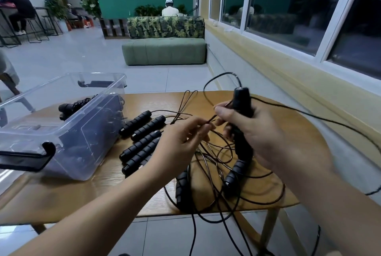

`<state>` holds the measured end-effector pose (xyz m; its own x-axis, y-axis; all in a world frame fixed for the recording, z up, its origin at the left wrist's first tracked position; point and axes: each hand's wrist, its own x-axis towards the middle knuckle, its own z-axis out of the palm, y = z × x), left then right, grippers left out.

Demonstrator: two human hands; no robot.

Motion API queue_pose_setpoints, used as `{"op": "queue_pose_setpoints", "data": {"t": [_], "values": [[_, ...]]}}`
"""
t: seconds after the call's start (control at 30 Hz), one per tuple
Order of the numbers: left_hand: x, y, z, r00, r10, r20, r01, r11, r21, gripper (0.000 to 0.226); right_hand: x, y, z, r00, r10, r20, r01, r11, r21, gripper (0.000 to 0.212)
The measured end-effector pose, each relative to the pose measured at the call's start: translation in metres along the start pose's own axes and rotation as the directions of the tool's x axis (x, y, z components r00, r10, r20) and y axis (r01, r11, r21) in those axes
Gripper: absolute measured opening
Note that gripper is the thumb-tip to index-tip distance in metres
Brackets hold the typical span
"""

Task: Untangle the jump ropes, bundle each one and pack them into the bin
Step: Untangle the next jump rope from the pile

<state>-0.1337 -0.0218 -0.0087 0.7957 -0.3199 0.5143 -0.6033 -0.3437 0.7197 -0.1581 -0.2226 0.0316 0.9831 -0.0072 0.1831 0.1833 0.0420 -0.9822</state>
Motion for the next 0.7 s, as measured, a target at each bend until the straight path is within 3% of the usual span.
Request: {"op": "queue_pose_setpoints", "data": {"t": [0.17, 0.3, 0.4, 0.57, 0.7], "values": [[-0.003, 0.001, 0.007, 0.997, 0.045, 0.058, -0.043, 0.998, -0.039, 0.016, -0.006, 0.004, 0.015, 0.995, -0.099, 0.012, 0.099, 0.983, -0.153, 0.012], [-0.006, -0.009, 0.013, 0.991, -0.025, 0.128, 0.028, 0.999, -0.021, 0.013, -0.011, -0.011, 0.014, 0.988, -0.155, -0.003, 0.154, 0.984, -0.093, 0.015], [-0.005, -0.012, 0.011, 0.990, -0.047, 0.136, 0.046, 0.999, 0.008, 0.014, -0.009, -0.024, 0.002, 0.975, -0.194, -0.110, 0.192, 0.981, -0.027, 0.014], [0.001, -0.018, -0.004, 0.993, -0.087, 0.081, 0.083, 0.995, 0.047, 0.016, 0.000, -0.037, -0.023, 0.923, -0.173, -0.345, 0.225, 0.967, 0.118, 0.015], [0.005, -0.017, -0.017, 0.992, -0.129, -0.004, 0.129, 0.991, 0.030, 0.019, 0.002, -0.033, -0.023, 0.939, -0.123, -0.322, 0.176, 0.975, 0.138, 0.021]]}}
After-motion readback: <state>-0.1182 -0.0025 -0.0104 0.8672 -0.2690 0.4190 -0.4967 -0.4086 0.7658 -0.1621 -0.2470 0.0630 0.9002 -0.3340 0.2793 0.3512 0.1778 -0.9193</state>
